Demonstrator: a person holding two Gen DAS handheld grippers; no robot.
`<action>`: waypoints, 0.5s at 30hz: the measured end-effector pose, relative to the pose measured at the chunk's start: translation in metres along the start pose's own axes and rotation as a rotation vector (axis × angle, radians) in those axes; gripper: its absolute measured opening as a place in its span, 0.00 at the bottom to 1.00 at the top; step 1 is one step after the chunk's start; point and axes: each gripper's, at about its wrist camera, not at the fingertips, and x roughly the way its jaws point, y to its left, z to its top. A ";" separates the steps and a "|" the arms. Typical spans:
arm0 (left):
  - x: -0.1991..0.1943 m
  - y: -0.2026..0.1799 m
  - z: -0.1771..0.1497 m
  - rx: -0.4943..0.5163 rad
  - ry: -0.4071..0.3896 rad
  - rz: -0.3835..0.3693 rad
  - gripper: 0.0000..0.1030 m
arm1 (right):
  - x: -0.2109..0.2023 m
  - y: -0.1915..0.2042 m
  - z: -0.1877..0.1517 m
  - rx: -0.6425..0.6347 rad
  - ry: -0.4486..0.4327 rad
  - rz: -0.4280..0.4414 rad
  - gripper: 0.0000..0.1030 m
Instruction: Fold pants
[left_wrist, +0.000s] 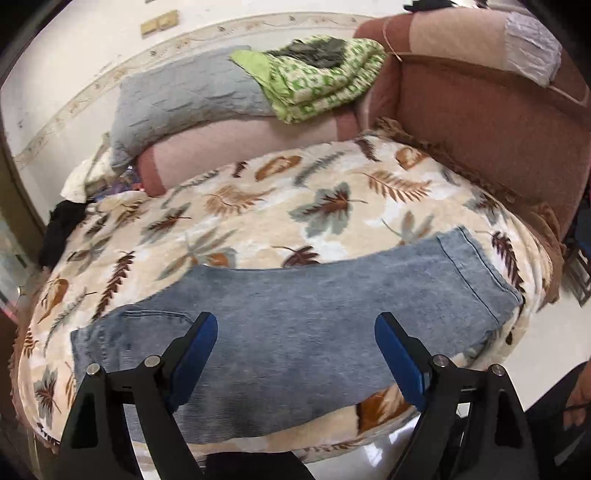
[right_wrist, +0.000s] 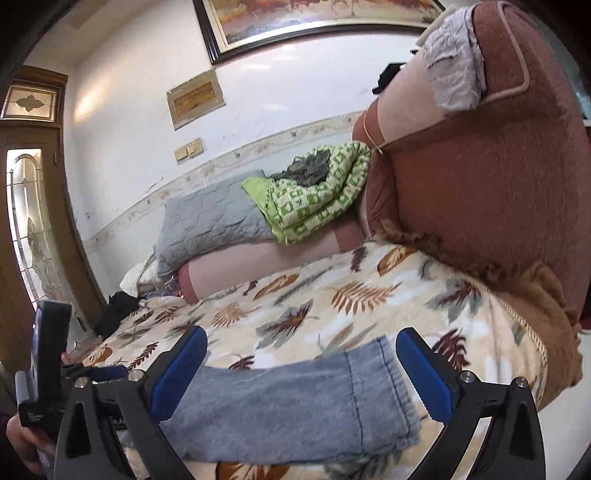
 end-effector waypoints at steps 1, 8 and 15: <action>-0.002 0.003 0.000 -0.007 -0.006 0.010 0.85 | -0.002 0.001 0.000 0.009 0.005 0.004 1.00; -0.002 0.023 -0.006 -0.050 0.002 0.046 0.85 | -0.013 0.034 -0.002 -0.117 0.001 0.002 1.00; 0.019 0.048 -0.020 -0.101 0.073 0.065 0.85 | 0.049 0.051 -0.025 -0.126 0.245 0.017 1.00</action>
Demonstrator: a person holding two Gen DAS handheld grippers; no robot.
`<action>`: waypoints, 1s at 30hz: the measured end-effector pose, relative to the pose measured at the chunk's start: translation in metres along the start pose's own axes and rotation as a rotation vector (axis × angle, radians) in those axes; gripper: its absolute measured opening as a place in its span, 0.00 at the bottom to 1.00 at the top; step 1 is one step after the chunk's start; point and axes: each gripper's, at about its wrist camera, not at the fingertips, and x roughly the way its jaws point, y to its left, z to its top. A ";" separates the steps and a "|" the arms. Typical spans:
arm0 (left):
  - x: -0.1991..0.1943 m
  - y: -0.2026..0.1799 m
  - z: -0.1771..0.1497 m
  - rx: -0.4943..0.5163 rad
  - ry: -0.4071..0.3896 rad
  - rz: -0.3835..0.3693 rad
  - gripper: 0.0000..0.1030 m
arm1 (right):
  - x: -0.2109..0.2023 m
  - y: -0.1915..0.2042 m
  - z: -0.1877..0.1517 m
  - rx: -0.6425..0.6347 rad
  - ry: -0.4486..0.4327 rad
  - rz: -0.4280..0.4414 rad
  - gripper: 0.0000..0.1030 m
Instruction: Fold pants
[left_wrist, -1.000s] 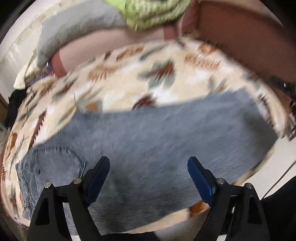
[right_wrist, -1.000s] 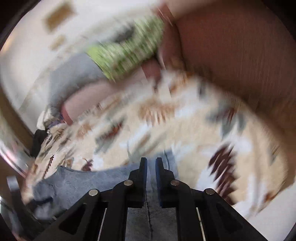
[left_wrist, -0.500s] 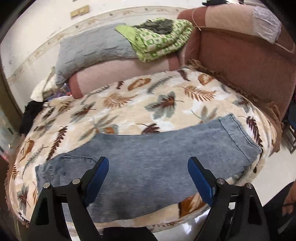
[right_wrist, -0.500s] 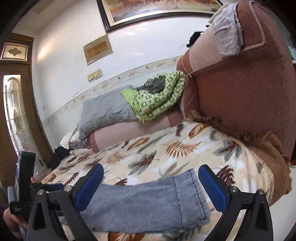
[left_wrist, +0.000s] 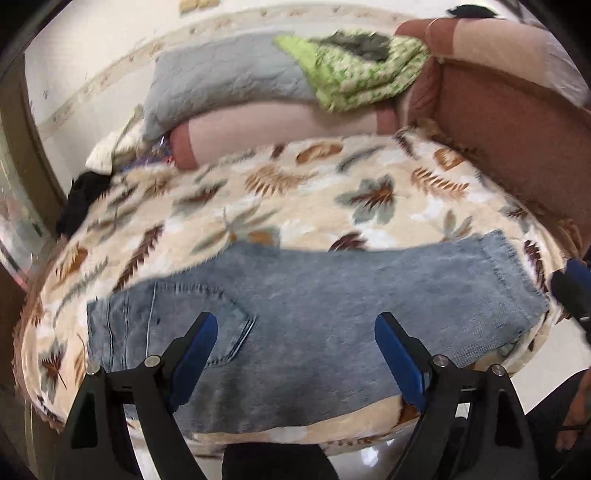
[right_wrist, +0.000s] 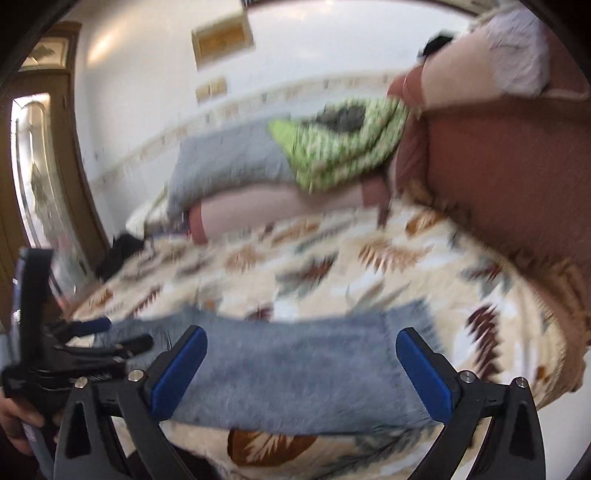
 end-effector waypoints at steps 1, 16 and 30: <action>0.011 0.005 -0.003 -0.012 0.042 0.005 0.85 | 0.016 0.001 -0.002 0.005 0.054 -0.004 1.00; 0.115 0.034 -0.037 -0.140 0.332 0.075 0.97 | 0.156 0.015 -0.051 -0.055 0.430 -0.104 1.00; 0.117 0.037 -0.037 -0.124 0.322 0.044 1.00 | 0.157 0.030 -0.061 -0.111 0.350 -0.230 1.00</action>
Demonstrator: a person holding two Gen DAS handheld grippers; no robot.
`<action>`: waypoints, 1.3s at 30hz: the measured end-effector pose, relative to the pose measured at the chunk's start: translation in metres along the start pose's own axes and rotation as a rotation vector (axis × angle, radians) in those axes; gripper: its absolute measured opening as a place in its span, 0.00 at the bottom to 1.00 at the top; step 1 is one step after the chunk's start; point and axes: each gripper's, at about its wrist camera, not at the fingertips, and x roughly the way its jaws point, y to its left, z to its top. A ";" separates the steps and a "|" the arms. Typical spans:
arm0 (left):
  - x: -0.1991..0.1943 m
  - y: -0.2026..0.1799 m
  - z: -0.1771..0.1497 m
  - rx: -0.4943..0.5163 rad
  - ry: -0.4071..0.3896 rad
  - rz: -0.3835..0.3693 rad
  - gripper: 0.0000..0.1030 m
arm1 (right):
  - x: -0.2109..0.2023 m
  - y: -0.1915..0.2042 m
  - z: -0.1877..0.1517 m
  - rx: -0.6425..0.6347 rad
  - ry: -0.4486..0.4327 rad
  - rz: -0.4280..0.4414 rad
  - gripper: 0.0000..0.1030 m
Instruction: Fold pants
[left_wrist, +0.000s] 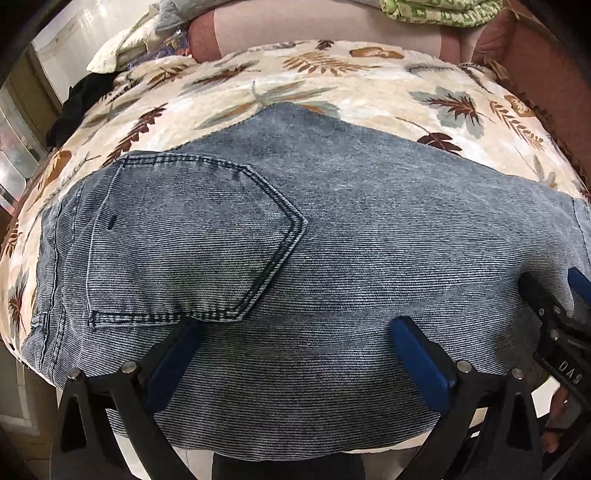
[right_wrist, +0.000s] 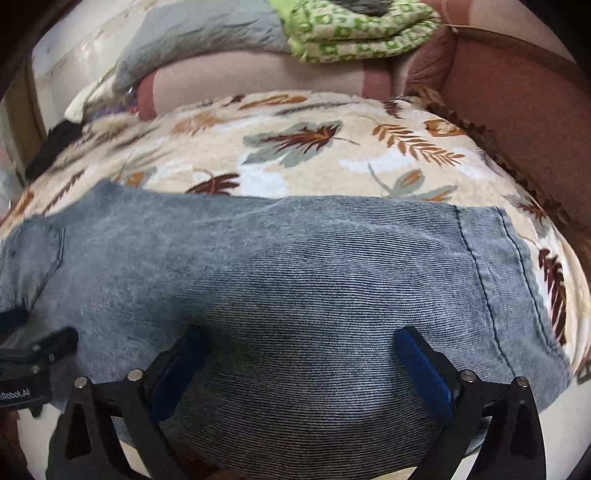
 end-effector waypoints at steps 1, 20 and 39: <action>0.001 0.001 0.001 0.000 0.012 -0.003 1.00 | 0.000 0.002 0.000 -0.009 -0.006 -0.006 1.00; -0.030 0.070 0.001 -0.089 -0.100 0.269 1.00 | -0.057 -0.089 -0.006 0.202 -0.122 0.059 0.93; -0.071 0.020 0.012 0.048 -0.250 0.189 1.00 | -0.078 -0.136 -0.009 0.342 -0.185 0.133 0.51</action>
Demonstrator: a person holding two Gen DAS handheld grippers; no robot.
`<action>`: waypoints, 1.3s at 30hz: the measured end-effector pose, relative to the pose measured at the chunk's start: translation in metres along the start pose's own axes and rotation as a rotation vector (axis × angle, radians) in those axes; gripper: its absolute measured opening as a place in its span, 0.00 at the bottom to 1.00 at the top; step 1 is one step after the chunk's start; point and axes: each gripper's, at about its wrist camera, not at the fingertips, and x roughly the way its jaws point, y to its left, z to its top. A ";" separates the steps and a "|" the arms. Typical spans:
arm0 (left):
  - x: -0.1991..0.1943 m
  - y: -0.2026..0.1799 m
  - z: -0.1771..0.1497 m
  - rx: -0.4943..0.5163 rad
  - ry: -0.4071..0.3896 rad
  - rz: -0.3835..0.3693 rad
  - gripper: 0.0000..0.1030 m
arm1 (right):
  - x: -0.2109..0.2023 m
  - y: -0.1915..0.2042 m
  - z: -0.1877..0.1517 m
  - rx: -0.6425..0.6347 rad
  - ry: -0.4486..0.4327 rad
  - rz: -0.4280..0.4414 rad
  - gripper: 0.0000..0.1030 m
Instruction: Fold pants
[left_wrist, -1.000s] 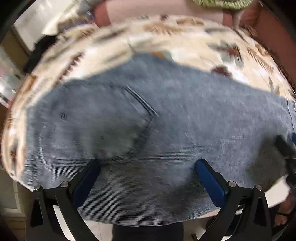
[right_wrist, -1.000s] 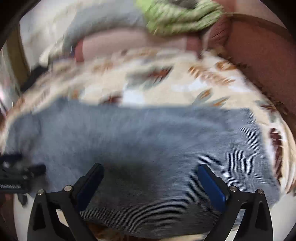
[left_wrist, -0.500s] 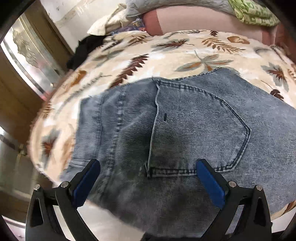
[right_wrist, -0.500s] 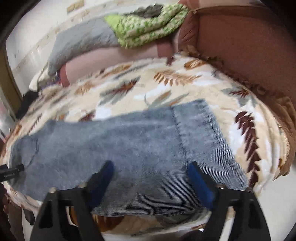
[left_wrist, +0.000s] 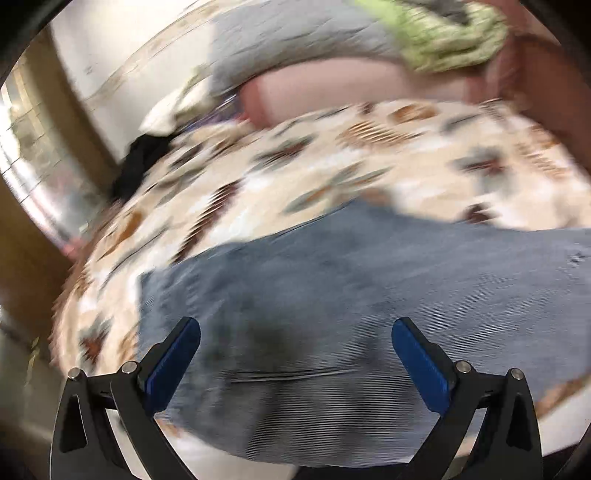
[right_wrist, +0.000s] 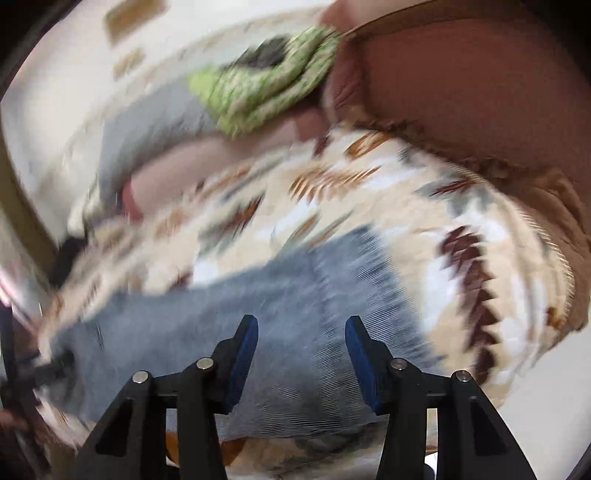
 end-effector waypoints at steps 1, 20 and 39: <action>-0.007 -0.011 0.003 0.012 -0.010 -0.034 1.00 | -0.008 -0.011 0.002 0.037 -0.019 0.016 0.51; 0.044 -0.111 -0.010 0.114 0.165 -0.208 1.00 | 0.023 -0.028 -0.032 -0.065 0.191 -0.053 0.19; 0.050 0.180 -0.081 -0.347 0.186 0.194 1.00 | 0.040 0.107 -0.050 -0.314 0.200 0.192 0.19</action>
